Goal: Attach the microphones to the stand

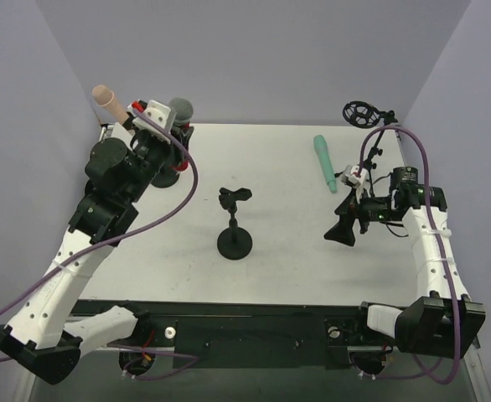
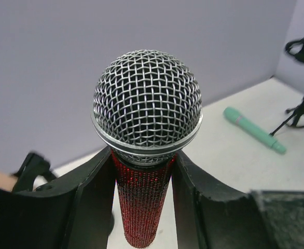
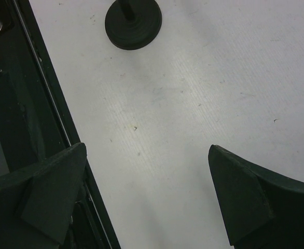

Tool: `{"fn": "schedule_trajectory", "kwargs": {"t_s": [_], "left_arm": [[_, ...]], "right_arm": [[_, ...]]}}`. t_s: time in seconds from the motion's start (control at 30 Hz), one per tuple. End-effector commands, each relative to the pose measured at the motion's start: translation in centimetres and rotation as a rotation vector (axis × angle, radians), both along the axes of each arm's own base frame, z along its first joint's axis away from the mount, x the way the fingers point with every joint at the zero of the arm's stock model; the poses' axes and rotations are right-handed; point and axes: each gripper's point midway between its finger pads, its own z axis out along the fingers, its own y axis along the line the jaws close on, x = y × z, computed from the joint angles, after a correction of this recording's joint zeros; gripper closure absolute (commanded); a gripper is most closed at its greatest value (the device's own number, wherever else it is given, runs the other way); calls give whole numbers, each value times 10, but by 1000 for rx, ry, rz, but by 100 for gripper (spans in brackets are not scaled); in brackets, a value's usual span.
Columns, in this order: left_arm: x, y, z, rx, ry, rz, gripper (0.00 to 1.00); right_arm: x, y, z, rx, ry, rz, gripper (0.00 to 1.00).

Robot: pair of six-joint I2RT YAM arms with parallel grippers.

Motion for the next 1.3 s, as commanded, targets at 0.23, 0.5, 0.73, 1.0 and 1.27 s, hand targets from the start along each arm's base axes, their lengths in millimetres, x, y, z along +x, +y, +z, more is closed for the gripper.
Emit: {"fn": "schedule_trajectory", "kwargs": {"t_s": [0.23, 0.5, 0.73, 1.0, 1.27], "left_arm": [[-21, -118, 144, -512, -279, -467, 100], [-33, -188, 124, -632, -202, -527, 100], [-46, -208, 106, -773, -118, -576, 100], [-59, -224, 87, -855, -9, -629, 100], [-64, -231, 77, -923, 59, -662, 100]], "right_arm": [[-2, 17, 115, 29, -163, 23, 1], [-4, 49, 199, 108, -235, 67, 0], [8, 50, 199, 86, -241, 19, 0], [29, 54, 189, 4, -278, 1, 1], [36, 63, 165, -136, -309, 38, 1]]}}
